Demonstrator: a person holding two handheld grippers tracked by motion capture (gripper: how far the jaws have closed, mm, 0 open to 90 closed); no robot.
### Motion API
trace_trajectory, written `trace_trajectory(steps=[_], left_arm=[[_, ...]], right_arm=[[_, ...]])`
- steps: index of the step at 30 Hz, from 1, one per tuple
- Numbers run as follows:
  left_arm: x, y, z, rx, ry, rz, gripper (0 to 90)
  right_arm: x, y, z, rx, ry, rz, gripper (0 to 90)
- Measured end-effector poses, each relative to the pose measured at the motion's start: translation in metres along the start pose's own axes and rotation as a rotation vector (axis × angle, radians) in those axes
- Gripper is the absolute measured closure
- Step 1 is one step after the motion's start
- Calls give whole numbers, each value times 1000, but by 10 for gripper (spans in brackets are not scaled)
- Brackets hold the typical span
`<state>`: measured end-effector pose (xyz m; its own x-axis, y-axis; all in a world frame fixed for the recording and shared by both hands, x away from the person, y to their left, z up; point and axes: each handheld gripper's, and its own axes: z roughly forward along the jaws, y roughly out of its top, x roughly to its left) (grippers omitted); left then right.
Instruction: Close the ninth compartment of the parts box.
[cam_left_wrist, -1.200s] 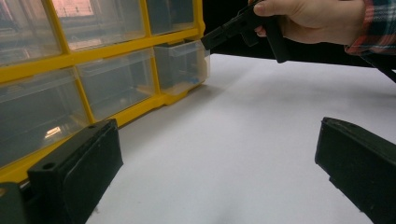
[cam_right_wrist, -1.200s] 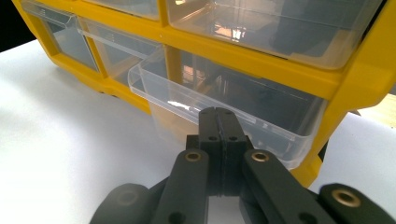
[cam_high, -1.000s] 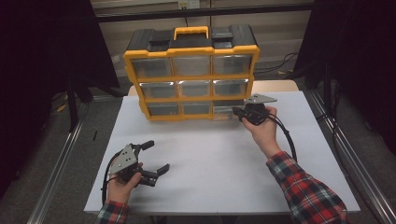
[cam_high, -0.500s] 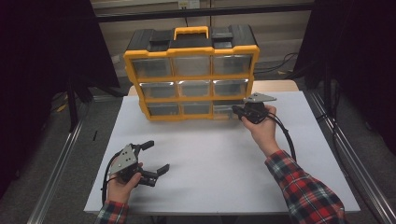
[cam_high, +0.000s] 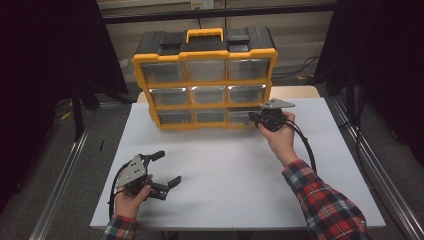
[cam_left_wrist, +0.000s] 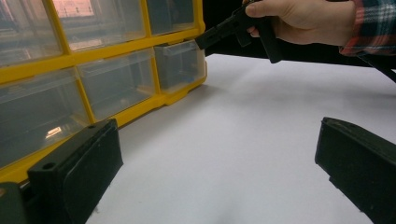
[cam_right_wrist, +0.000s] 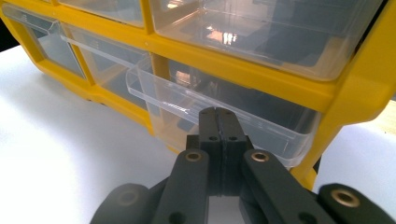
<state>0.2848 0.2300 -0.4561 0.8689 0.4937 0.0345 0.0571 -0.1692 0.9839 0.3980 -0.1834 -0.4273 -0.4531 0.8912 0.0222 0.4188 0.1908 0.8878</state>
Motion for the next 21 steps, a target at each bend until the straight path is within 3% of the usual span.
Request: trace_trajectory(steps=[10,11,19,20,21], left_arm=[[1,0,0,1,-2,3,4],[-1,1,0,14,32,7,4],[-1,0,0,11,31,-3,4],[0,0,0,1,0,-4,4],[0,0,0,0,0,-5,4]], right_arm=[[-1,0,2,2,-1,3,900],[-1,0,3,-1,3,0,900],[-3,0,4,0,-3,3,900],[-3,0,4,2,-2,4,900],[-3,0,5,2,-3,3,900]])
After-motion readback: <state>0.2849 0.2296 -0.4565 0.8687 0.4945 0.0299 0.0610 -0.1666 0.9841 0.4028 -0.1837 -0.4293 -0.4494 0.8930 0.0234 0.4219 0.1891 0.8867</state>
